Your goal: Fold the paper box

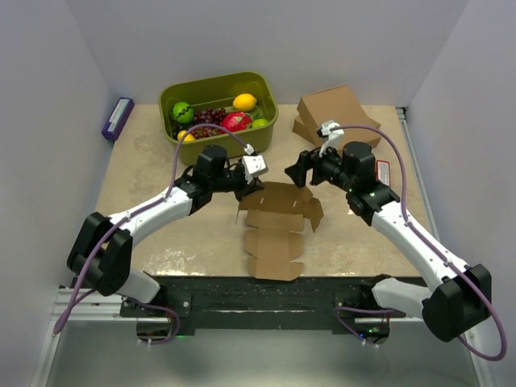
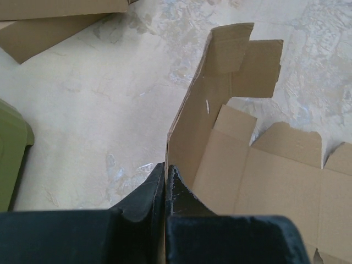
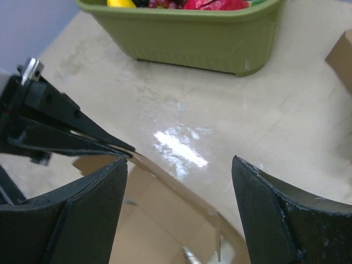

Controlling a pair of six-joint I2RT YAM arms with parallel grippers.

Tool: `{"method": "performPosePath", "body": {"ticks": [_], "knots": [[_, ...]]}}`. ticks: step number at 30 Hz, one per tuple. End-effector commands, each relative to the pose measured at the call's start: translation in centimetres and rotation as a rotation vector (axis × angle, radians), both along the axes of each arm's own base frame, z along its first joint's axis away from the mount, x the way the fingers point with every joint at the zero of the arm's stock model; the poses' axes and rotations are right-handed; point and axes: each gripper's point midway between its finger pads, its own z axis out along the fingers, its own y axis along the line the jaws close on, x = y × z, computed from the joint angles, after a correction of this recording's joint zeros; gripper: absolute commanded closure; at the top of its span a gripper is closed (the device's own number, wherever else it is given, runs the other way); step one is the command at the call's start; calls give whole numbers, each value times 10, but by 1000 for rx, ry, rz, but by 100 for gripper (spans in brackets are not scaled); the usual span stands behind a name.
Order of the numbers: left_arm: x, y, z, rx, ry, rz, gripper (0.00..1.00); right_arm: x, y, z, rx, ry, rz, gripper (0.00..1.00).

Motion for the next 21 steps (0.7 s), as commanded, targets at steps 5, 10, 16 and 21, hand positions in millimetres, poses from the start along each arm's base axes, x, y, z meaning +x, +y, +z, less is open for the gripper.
{"method": "performPosePath", "body": {"ticks": [5, 10, 16, 21], "knots": [[-4, -7, 26, -18, -70, -95, 100, 6, 17, -32, -249, -201, 277, 23], [-3, -7, 25, -10, -64, -95, 100, 2, 30, -53, -278, -159, 402, 26], [2, -5, 26, -13, -62, -86, 100, -3, 38, -70, -261, -114, 469, 35], [9, -3, 29, -31, -49, -72, 100, -1, 37, -77, -263, -98, 452, 51]]}}
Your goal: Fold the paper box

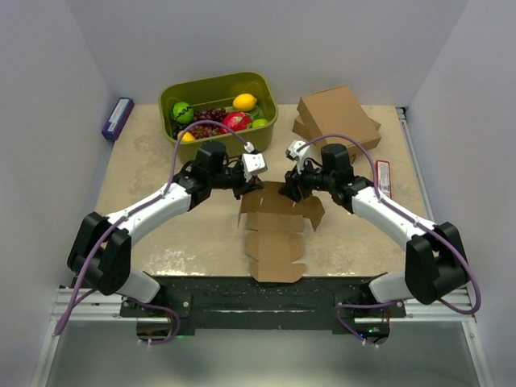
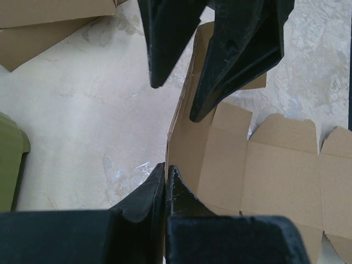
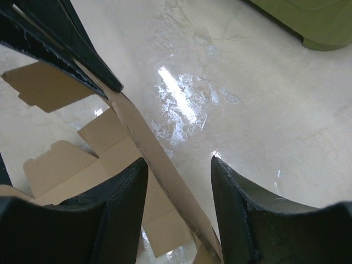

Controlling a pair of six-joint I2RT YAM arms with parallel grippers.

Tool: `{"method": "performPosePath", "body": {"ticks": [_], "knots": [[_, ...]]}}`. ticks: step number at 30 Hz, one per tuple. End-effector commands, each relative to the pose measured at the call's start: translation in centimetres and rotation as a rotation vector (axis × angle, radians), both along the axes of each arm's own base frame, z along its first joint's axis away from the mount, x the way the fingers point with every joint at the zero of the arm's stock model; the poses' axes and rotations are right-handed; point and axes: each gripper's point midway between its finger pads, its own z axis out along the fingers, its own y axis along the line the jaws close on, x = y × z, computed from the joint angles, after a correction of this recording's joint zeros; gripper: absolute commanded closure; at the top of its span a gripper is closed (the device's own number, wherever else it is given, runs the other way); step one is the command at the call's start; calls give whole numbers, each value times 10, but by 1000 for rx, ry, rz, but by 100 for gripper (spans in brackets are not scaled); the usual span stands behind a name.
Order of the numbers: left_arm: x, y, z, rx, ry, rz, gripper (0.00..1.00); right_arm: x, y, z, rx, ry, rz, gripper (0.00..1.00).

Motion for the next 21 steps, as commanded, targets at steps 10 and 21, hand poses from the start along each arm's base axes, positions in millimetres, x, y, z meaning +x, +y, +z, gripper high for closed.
{"method": "performPosePath", "body": {"ticks": [10, 21], "knots": [[36, 2, 34, -68, -43, 146, 36, 6, 1, 19, 4, -9, -27, 94], [5, 2, 57, -287, 90, 299, 39, 7, -5, 15, -17, 6, -59, 100]]}}
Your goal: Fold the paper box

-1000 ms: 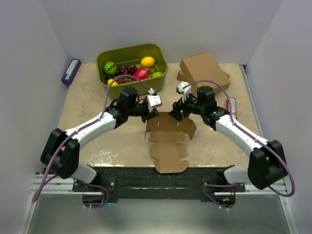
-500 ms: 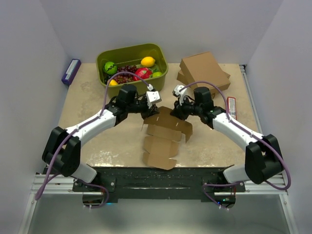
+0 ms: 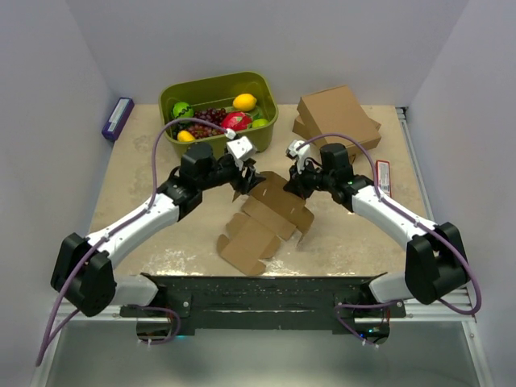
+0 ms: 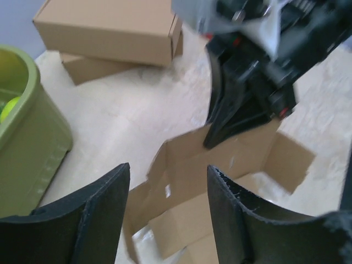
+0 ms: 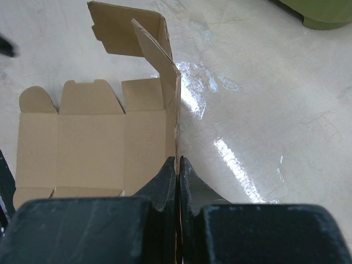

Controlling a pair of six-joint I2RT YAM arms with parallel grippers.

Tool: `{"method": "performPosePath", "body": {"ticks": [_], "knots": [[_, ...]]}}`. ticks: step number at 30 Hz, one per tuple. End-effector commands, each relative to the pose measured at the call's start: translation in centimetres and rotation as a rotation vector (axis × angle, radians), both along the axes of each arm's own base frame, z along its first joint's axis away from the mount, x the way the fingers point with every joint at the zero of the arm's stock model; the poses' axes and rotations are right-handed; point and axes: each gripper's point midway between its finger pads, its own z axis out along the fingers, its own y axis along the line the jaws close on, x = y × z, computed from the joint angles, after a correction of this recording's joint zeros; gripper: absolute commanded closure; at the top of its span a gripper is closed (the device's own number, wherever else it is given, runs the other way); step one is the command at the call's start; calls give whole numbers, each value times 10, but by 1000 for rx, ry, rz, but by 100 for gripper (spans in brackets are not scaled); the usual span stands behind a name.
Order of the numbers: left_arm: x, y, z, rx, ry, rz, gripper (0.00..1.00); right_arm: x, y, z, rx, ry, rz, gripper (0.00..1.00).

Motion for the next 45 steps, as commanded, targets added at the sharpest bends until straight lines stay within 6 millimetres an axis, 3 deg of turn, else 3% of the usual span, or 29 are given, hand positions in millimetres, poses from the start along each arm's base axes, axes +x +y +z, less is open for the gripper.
{"method": "performPosePath", "body": {"ticks": [1, 2, 6, 9, 16, 21, 27, 34, 45], "knots": [[-11, -11, -9, -142, 117, 36, 40, 8, 2, 21, 15, -41, -18, 100], [-15, -8, -28, -141, 165, 54, 40, 8, 2, 21, 18, -40, -15, 100], [-11, -4, -54, -111, 208, 93, 41, 7, 3, 23, 24, -39, -9, 100], [-6, -2, -67, -78, 225, 123, 43, 7, 2, 22, 21, -41, -14, 100], [19, 26, -101, 18, 222, 329, 45, 7, 2, 23, 21, -41, -11, 100], [22, 36, -128, 77, 263, 395, 46, 6, 2, 24, 24, -45, -10, 100], [22, 41, -144, 111, 294, 422, 47, 7, 3, 24, 24, -42, -8, 100], [2, 34, -166, 89, 402, 374, 48, 8, 2, 24, 20, -44, -15, 100], [-9, 24, -173, 106, 400, 353, 53, 9, 2, 23, 19, -46, -17, 100]]}}
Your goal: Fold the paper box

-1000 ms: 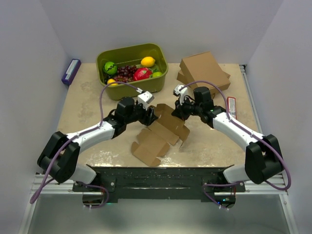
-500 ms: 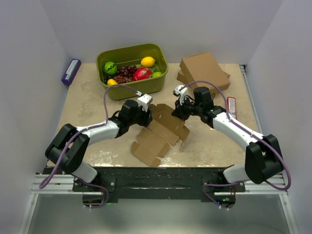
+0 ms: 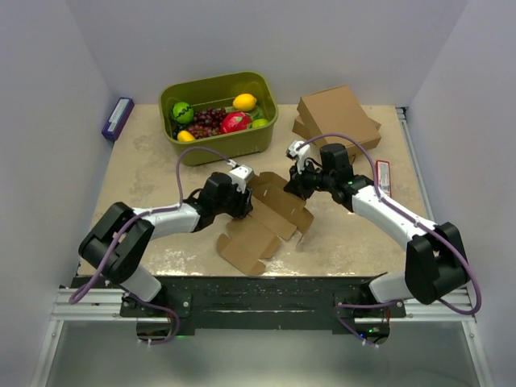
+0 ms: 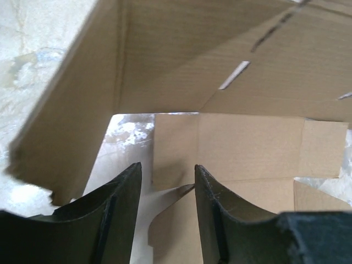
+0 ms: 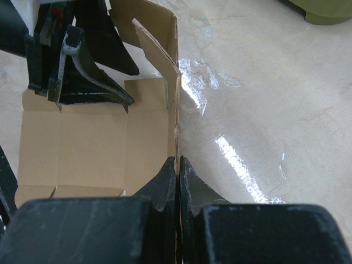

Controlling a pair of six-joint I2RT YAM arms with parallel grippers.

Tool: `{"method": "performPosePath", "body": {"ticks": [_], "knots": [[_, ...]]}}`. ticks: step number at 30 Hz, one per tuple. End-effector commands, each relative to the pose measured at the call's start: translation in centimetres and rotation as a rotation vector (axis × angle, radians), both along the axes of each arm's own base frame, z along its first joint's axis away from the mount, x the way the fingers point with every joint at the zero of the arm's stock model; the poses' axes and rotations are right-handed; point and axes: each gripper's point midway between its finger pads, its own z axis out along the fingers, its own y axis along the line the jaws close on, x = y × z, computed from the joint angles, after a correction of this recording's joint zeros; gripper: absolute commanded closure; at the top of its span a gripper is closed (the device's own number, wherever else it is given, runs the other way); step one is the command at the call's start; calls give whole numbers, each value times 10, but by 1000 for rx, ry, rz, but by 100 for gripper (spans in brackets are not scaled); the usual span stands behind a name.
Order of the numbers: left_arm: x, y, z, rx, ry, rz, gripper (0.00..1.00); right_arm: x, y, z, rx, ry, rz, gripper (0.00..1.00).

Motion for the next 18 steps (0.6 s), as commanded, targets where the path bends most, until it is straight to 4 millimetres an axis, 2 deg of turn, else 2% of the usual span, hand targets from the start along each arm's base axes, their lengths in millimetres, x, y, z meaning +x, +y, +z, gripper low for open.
{"method": "performPosePath", "body": {"ticks": [1, 3, 8, 18], "knots": [[-3, -14, 8, -38, -39, -18, 56, 10, 3, 24, 21, -55, -13, 100], [-5, -21, 12, -52, -55, -32, 57, 11, 3, 24, 22, -56, -13, 100], [-8, -29, 8, -45, -43, -38, 60, 11, 2, 24, 21, -62, -16, 100], [-26, -59, 13, -99, -64, -71, 62, 12, 2, 22, 18, -55, -20, 100]]}}
